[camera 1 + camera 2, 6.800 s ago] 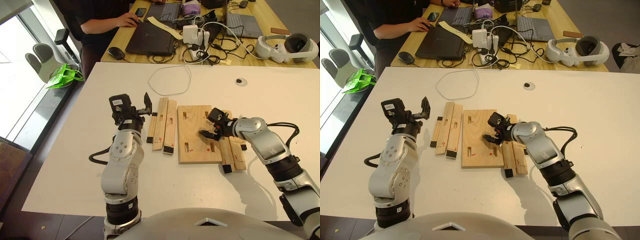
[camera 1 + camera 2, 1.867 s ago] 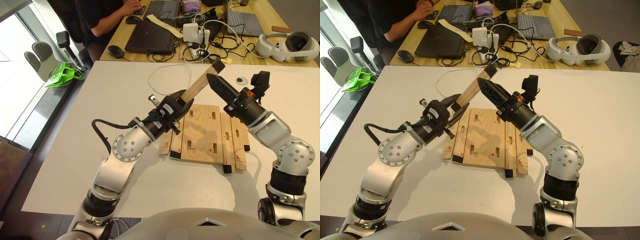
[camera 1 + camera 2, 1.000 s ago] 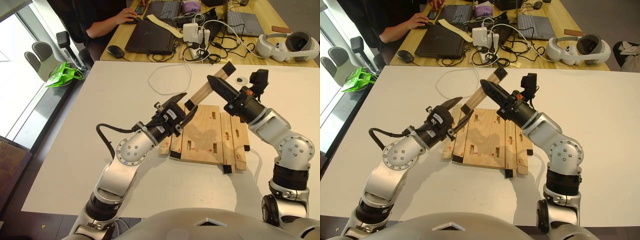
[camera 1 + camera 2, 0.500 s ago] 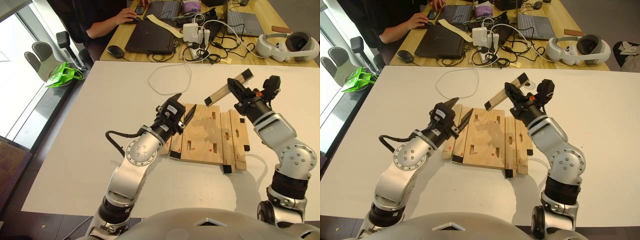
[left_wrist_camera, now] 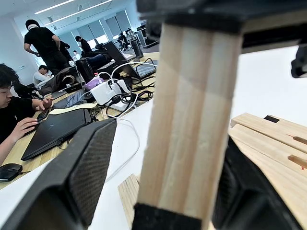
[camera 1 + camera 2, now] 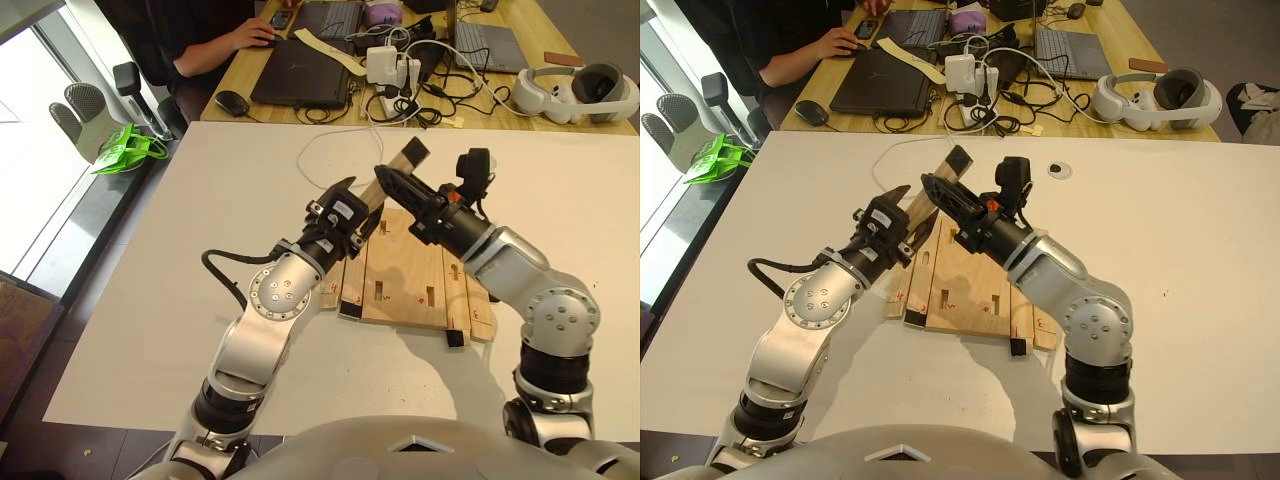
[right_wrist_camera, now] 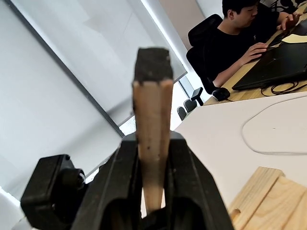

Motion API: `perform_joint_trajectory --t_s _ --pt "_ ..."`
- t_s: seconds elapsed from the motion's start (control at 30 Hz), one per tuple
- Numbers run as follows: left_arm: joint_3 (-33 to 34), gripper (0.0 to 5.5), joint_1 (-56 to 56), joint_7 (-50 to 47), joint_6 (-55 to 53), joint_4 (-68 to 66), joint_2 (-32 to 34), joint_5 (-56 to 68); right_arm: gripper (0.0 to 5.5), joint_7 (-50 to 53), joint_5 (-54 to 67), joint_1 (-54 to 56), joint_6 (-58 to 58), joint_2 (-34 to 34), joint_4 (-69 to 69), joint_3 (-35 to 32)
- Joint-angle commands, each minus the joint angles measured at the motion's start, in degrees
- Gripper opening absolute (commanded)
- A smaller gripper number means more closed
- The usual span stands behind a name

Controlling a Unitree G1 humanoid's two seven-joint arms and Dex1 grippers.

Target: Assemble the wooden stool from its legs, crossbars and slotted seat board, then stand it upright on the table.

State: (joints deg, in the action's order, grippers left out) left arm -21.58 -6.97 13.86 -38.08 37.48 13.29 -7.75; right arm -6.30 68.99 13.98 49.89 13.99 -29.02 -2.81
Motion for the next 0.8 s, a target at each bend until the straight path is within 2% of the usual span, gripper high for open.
perform_joint_trajectory --t_s 0.03,0.17,0.27,0.37,0.43,0.5,0.63,0.8 --pt "1.1 2.73 0.3 -1.2 -1.0 0.0 0.2 -1.5 0.38 -5.7 1.5 -1.2 2.9 7.6 -1.0 -2.6" --pt "1.0 2.73 0.9 -1.1 -1.1 0.1 0.4 -1.6 0.38 -11.7 0.8 -1.4 3.0 12.9 0.0 -3.5" --pt "0.3 2.73 0.9 -1.3 -1.2 0.1 -0.2 -1.6 0.38 -12.0 -0.6 -0.9 1.7 12.6 0.4 -2.8" --pt "-1.9 2.73 1.6 -1.1 -1.4 0.3 -1.2 -1.4 0.38 -3.6 -4.9 1.7 -2.2 6.3 3.2 -2.3" --pt "-3.7 2.73 2.5 -0.8 -1.5 0.8 -1.1 -1.5 0.38 3.7 -6.7 3.1 -4.8 2.0 5.3 -4.4" --pt "-4.1 2.73 4.3 -1.1 -1.7 1.6 -0.7 -1.5 0.38 8.9 -6.0 3.8 -4.8 1.6 7.0 -8.2" --pt "-2.4 2.73 8.8 -4.3 -2.5 3.7 -1.8 -2.4 0.38 11.6 -1.8 2.4 3.0 8.5 7.6 -12.6" --pt "-0.3 2.73 11.3 -9.0 -2.1 4.7 -5.7 -2.6 0.38 10.3 6.4 -8.8 13.8 19.9 5.5 -20.0"
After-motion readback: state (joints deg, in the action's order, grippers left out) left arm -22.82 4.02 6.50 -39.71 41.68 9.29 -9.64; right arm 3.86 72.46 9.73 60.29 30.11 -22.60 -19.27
